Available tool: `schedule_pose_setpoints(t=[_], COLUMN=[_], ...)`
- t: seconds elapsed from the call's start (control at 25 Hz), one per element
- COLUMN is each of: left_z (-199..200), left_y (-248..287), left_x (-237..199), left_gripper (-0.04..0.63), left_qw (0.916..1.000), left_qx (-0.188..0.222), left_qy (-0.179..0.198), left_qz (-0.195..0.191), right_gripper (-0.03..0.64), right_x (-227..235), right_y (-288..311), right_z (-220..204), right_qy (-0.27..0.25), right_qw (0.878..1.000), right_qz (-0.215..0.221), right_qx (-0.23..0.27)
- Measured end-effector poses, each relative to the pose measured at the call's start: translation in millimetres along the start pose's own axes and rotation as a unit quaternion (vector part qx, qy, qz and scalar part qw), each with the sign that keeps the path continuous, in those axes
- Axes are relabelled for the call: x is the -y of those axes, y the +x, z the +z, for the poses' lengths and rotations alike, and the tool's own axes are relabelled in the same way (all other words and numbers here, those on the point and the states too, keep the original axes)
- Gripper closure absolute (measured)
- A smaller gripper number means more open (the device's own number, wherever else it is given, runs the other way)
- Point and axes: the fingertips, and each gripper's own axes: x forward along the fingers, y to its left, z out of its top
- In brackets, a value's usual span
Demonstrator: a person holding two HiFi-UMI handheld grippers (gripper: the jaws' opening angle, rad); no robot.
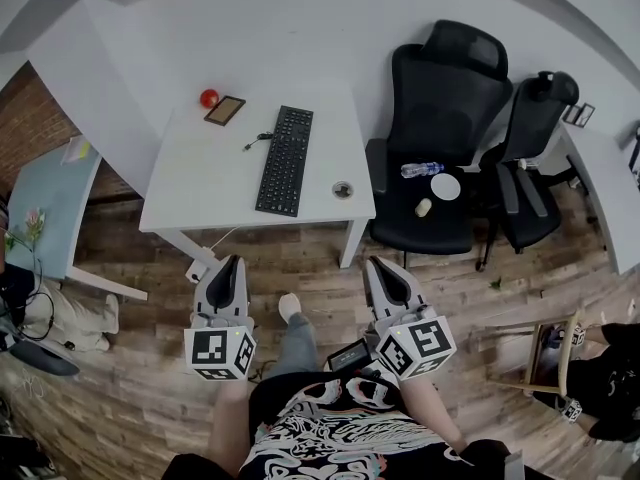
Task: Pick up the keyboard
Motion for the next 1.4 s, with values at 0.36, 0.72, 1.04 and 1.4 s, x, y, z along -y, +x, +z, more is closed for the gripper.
schedule_pose_setpoints(t=[0.36, 0.72, 1.04, 1.4], left_z=[1, 4, -3, -10], left_y=[80, 186, 259, 321], left_x=[-32, -94, -130, -161], left_gripper=[0.561, 0.561, 0.561, 0.561], left_qw=[0.9999, 0.9992, 0.9964, 0.9912], left_qx=[-0.010, -0.021, -0.036, -0.041], left_qy=[0.004, 0.000, -0.011, -0.020], left_qz=[-0.011, -0.035, -0.077, -0.124], right_gripper=[0.586, 0.586, 0.586, 0.586], right_x=[32, 52, 67, 64], right_y=[73, 177, 253, 327], right_z=[4, 7, 2, -10], right_qy=[-0.003, -0.012, -0.021, -0.053], right_qw=[1.000, 0.999, 0.997, 0.993], right_qz=[-0.012, -0.030, -0.050, -0.067], right_qx=[-0.015, -0.037, -0.053, -0.076])
